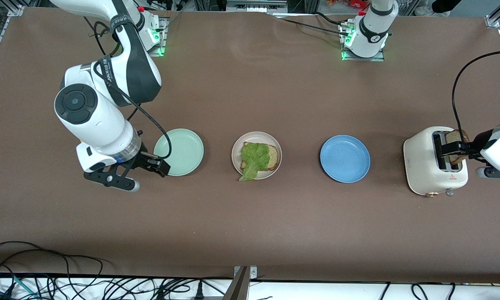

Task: Make sandwich on beige plate with both arms
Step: 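Move the right gripper back toward the yellow mustard bottle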

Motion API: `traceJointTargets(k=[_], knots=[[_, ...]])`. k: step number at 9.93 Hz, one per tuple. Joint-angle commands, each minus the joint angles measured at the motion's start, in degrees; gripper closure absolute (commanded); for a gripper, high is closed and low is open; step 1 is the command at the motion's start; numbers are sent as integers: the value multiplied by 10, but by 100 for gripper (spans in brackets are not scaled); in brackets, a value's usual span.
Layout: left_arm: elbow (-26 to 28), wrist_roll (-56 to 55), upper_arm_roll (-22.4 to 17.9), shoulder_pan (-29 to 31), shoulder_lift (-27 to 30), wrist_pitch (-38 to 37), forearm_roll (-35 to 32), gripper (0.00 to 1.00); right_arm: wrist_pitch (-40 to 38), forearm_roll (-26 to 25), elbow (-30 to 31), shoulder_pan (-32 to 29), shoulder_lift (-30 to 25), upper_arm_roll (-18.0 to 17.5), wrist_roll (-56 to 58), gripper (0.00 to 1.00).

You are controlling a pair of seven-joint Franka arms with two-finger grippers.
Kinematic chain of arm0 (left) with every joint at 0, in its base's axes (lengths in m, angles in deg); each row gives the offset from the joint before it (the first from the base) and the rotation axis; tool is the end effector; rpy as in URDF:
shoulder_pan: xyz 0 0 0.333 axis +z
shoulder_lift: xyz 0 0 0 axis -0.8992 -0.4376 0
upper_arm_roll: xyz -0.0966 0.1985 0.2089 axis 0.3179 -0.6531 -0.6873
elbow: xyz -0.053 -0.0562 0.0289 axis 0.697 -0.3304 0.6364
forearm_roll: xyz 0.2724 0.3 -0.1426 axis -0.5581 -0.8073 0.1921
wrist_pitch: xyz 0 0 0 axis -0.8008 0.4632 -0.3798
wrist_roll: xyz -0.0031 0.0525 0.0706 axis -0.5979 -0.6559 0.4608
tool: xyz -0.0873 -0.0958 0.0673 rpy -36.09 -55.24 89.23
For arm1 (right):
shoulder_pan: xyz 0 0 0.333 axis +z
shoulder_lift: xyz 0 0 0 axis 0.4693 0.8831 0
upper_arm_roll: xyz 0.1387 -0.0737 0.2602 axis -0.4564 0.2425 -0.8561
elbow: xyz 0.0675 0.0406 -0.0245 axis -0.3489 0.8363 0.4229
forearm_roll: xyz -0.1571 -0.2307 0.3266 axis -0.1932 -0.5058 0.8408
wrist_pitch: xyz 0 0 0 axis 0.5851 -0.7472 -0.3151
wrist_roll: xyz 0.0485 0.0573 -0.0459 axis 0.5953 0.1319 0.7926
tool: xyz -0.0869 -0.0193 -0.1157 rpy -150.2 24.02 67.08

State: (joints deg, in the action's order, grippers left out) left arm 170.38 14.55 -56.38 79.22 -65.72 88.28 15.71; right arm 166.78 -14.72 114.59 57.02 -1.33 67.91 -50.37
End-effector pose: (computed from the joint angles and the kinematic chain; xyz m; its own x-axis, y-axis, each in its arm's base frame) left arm 0.6593 0.1286 0.3573 0.9945 -0.0274 -0.1009 -0.0259 -0.9995 0.0161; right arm 0.7067 0.2364 0.4043 0.9585 -0.2681 0.0966 -0.2736 -0.9606 0.0487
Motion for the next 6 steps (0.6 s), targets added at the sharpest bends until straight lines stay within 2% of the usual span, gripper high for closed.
traceJointTargets(k=[1, 3, 6], knots=[[-7, 9, 4, 8, 3, -13, -33, 0, -18, -19, 20, -3, -7, 36, 0, 0], [-7, 9, 3, 13, 4, -18, -34, 0, -13, -12, 40, -56, 3, 44, 64, 0], [-5, 13, 3, 30, 7, -15, -34, 0, -64, -9, 58, -91, -36, 69, 233, 0]])
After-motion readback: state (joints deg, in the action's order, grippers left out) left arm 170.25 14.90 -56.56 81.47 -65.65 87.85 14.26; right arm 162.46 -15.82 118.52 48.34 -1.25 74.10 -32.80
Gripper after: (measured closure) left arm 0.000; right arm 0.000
